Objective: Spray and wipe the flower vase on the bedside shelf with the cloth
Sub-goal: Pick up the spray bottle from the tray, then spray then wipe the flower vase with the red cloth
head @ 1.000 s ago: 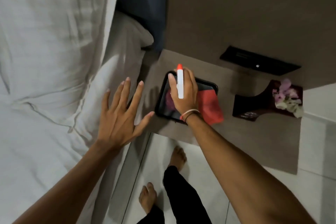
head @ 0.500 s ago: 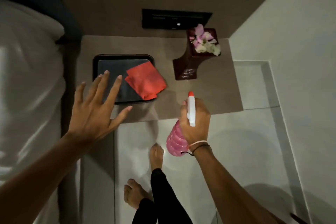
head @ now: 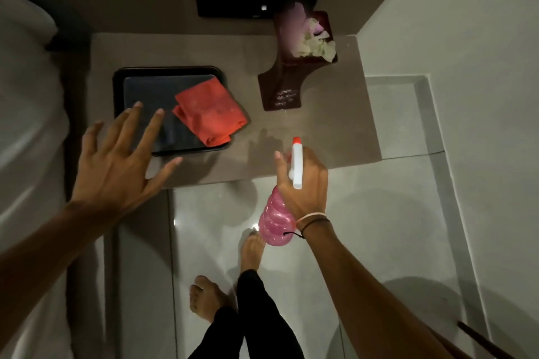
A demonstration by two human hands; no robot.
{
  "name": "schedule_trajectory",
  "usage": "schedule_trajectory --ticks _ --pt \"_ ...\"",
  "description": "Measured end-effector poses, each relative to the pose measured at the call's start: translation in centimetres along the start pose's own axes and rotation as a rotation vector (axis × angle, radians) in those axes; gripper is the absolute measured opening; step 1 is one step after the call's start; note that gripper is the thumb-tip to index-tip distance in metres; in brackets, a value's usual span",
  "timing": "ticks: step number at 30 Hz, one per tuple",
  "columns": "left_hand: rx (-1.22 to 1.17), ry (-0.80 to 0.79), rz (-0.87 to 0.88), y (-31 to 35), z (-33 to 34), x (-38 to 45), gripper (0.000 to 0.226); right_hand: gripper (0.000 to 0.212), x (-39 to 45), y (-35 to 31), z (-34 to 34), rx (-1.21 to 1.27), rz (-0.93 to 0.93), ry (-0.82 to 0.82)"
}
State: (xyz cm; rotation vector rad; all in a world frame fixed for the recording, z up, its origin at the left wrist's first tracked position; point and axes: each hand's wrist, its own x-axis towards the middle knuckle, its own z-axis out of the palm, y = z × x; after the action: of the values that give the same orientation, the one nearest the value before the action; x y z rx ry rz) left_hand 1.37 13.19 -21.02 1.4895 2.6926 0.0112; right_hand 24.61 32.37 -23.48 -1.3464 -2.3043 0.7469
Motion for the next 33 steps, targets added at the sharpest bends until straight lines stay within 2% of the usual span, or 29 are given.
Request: schedule_trajectory --ticks 4,7,16,24,30,33 --pt "-0.010 0.012 -0.058 -1.0 -0.6 -0.1 0.086 0.034 0.4 -1.7 -0.3 0.009 -0.082 0.026" --pt "-0.009 0.029 -0.101 -1.8 -0.9 -0.5 0.086 0.033 0.9 -4.4 0.2 0.024 -0.229 0.047" --pt "0.013 -0.022 -0.190 -9.1 -1.6 -2.4 0.094 0.028 4.6 -16.9 5.6 0.286 -0.449 0.080" --pt "0.001 -0.003 -0.239 -13.3 -2.4 -3.6 0.092 0.045 8.0 -24.4 13.1 0.164 -0.537 0.027" --pt "-0.042 -0.043 -0.241 -13.8 -1.7 -3.4 0.095 0.052 8.8 -24.8 16.2 0.127 -0.495 -0.056" --pt "-0.080 -0.069 -0.280 -11.8 -1.3 -3.2 0.095 0.057 9.1 -23.6 16.0 0.233 -0.451 -0.168"
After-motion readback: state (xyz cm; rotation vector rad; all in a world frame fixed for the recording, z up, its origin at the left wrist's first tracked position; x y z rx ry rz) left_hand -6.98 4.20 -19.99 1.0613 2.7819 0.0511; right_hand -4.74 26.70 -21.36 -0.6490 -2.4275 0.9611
